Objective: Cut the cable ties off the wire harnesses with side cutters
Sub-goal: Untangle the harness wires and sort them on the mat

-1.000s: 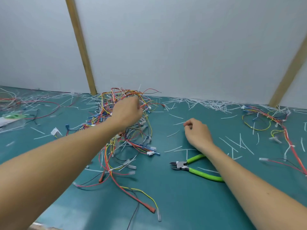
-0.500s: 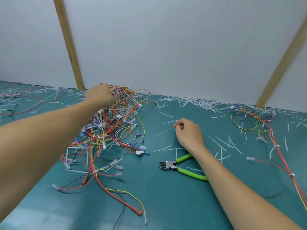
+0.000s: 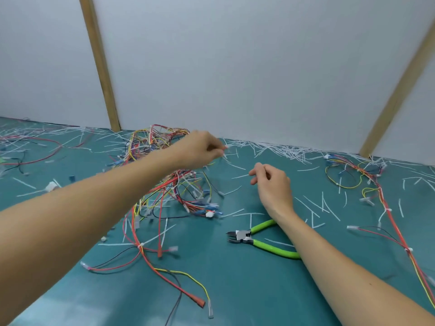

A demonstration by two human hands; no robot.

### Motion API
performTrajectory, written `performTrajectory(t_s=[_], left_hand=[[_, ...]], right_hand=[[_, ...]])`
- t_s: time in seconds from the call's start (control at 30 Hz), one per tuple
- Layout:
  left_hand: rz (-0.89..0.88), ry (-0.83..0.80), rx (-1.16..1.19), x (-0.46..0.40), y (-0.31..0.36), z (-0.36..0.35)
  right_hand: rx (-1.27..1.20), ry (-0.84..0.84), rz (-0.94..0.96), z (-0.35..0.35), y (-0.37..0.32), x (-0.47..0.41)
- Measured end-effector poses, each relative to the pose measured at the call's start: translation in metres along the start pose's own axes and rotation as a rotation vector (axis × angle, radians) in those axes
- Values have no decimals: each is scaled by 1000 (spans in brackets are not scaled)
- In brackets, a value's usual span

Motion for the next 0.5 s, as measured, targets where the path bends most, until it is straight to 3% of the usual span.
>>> performTrajectory(t_s=[0.03,0.13,0.2,0.3,0.37,0.43,0.5], left_hand=[[32,62,119,1,-6,10],[233,494,441,9,-52,56],[441,627,446,19,-86,72],[685,427,341,31,-116,56],[654,145,447,36,-115,36],[528,-107,337,40,-104,19],[405,-134,76,39,-95,13]], right_hand=[[25,-60,2,-5,-4,-1],[-35,-206,-19,-26,-29,-6],[-195,-324,-117,-49,-49,-8],[-330,-468,-185,-81,-77,-4],[-293,-467,-119,-93,-91,-3],[-140,-415,45,-97,-104,-2],[79,-388,226,-99,-115,3]])
Point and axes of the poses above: each hand's wrist, its own x-axis away from the middle knuckle, its own z-axis out of the back of the hand, y = z × x, the point moved 6 cm from there along -x, towards the middle knuckle, and after that the axes turned 11 degrees about z, right-handed, at the moved point
